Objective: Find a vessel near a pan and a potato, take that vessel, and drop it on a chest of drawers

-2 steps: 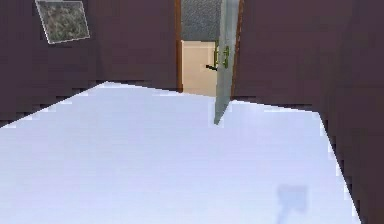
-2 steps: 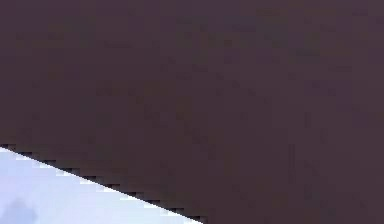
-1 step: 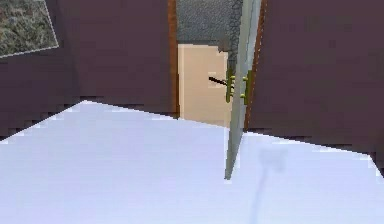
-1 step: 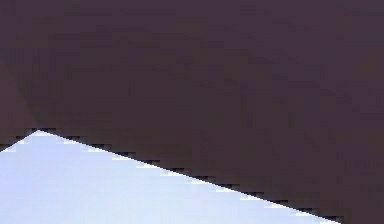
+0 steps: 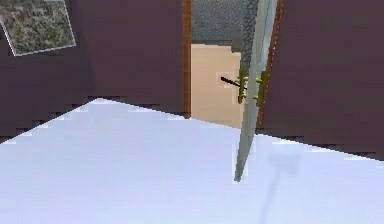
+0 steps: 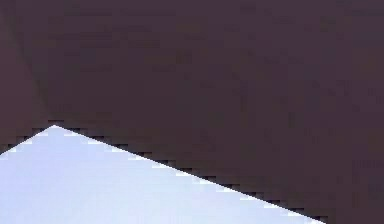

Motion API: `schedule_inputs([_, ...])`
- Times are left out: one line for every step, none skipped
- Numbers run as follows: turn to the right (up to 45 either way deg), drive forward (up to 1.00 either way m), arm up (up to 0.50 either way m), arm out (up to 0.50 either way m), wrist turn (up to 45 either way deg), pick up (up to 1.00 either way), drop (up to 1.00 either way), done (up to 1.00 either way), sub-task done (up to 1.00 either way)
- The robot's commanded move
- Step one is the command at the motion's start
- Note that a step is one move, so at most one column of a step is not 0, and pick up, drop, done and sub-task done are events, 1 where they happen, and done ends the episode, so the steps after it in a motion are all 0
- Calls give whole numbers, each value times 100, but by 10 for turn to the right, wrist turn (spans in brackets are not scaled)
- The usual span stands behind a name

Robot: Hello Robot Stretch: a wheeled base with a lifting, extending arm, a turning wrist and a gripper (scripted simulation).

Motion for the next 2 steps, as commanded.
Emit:
schedule_inputs([0,100,0,0,0,0,0,0,0])
schedule_inputs([-30,0,0,0,0,0,0,0,0])
